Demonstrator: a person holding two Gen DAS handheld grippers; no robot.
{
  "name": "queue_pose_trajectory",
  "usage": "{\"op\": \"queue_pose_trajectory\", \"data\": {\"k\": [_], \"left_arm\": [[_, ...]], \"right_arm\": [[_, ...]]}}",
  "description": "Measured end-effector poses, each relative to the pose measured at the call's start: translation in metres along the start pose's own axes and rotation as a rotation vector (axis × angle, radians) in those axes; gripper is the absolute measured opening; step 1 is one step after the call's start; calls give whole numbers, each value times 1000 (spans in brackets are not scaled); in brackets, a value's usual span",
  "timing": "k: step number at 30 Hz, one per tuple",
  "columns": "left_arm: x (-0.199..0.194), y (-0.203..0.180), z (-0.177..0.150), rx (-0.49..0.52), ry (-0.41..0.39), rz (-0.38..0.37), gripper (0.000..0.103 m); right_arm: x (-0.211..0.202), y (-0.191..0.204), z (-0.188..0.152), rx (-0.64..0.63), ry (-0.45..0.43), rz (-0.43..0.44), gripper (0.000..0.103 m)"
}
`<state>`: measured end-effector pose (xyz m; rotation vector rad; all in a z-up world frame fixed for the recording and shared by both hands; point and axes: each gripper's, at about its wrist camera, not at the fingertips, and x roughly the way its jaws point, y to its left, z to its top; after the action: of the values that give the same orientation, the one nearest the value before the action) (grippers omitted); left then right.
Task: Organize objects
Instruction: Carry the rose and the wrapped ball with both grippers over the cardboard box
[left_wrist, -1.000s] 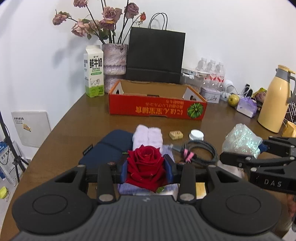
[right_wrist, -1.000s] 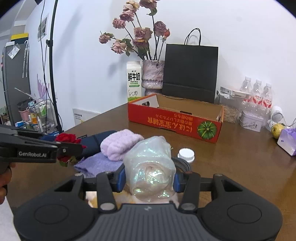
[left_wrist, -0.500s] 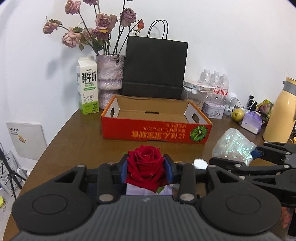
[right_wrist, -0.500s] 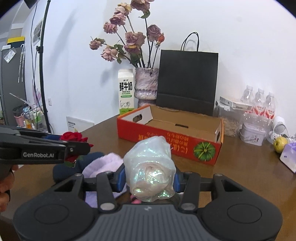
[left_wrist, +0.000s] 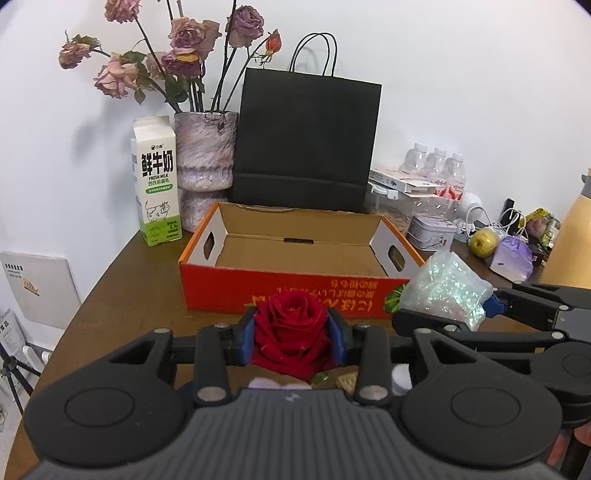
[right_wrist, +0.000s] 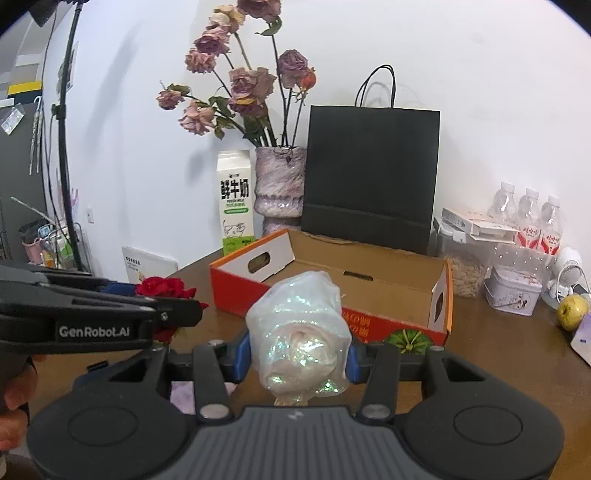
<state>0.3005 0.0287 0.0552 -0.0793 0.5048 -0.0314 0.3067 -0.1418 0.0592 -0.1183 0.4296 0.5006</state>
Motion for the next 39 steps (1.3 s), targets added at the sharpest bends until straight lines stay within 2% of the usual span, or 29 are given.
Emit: {"op": "queue_pose_trajectory", "data": {"k": [27,39], "left_arm": [[98,-1,69,16,8,21,39],[154,1,95,16,11,64,39]], "right_arm": [[90,-46,44,4,1,-30,46],[139,-68,60,1,17,-67,46]]}}
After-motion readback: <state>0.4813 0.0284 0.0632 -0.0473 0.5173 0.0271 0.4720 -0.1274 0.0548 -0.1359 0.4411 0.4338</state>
